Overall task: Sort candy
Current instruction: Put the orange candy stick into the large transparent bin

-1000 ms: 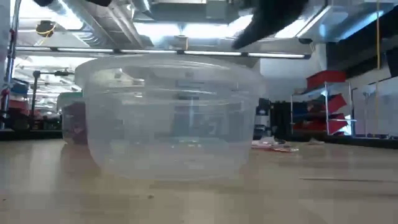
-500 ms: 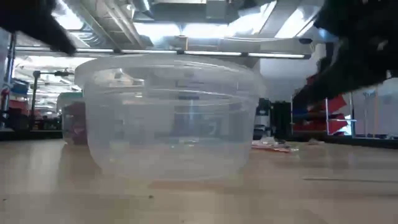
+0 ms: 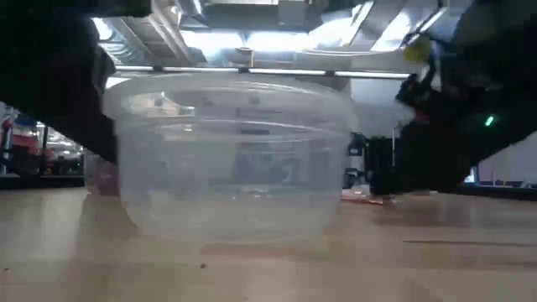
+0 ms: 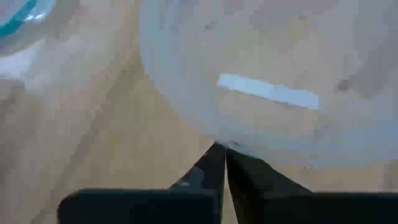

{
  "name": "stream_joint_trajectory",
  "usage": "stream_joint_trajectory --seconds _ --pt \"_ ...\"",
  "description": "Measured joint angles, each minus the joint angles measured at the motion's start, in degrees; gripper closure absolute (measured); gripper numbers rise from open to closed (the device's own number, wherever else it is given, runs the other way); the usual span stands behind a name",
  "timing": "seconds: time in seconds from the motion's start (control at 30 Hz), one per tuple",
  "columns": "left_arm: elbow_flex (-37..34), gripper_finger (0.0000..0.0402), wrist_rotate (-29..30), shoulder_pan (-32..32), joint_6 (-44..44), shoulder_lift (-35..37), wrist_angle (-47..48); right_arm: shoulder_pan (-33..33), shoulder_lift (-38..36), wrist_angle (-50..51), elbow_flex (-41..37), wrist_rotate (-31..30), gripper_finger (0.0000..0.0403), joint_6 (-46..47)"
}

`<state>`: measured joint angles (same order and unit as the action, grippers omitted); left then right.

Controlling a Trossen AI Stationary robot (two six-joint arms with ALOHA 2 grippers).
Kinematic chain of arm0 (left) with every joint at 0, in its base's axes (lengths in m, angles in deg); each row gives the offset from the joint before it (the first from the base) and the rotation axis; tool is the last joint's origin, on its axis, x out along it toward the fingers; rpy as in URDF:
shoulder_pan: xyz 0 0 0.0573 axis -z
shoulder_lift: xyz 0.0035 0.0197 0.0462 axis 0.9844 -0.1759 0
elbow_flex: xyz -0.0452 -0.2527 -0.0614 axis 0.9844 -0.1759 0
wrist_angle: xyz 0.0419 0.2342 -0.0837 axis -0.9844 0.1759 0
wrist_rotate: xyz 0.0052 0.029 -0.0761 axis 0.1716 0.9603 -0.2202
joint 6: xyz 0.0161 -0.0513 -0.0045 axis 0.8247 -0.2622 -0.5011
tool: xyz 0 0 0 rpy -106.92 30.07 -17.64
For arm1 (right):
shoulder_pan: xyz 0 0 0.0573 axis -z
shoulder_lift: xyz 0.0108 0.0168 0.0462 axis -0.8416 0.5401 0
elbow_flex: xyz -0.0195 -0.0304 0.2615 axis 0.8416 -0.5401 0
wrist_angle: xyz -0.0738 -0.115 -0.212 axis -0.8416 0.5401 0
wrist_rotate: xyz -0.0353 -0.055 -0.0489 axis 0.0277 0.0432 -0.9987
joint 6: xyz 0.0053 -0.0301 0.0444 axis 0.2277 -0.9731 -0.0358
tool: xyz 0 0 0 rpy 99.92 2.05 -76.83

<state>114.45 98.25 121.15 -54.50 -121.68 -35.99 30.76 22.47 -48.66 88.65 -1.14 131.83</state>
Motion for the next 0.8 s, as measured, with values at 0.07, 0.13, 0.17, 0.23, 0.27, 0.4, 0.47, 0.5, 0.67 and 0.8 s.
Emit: stream_joint_trajectory --seconds 0.07,0.13,0.17,0.23,0.27,0.4,0.47,0.5,0.67,0.8 --pt "0.0 0.0402 -0.1 -0.4 0.1 0.0 -2.0 1.0 1.4 -1.4 0.0 1.0 0.0222 0.2" --pt "0.0 0.0402 -0.2 -0.5 0.5 0.0 -2.9 1.1 2.0 -1.8 0.1 0.6 0.0231 0.2" --pt "0.0 0.0402 -0.3 -0.5 0.6 0.0 -3.4 1.1 2.0 -1.8 0.1 0.7 0.0241 0.2" --pt "0.0 0.0402 -0.6 -0.3 0.3 0.0 -3.3 1.0 1.5 -1.5 0.1 1.5 0.0277 0.0" --pt "0.0 0.0402 -1.0 -0.1 0.1 0.0 -3.2 1.0 1.4 -1.3 0.1 2.1 0.0303 -0.1" --pt "0.0 0.0402 -1.8 0.2 -1.0 0.0 -2.7 0.6 -0.8 0.6 0.0 3.5 0.0388 -1.2" --pt "0.0 0.0402 -1.9 0.4 -2.4 0.0 -2.7 -0.4 -2.4 1.6 0.2 4.1 0.0390 -2.9" --pt "0.0 0.0402 -2.4 0.5 -3.0 0.0 -2.7 -1.2 -3.4 2.8 0.2 4.1 0.0394 -3.9" --pt "0.0 0.0402 -3.4 1.7 -4.9 0.0 -2.4 -5.9 -8.5 1.6 4.6 2.5 0.0398 -12.5" --pt "0.0 0.0402 -3.2 1.4 -4.9 0.0 -2.4 -9.2 -8.7 1.2 11.6 2.6 0.0400 -24.6"
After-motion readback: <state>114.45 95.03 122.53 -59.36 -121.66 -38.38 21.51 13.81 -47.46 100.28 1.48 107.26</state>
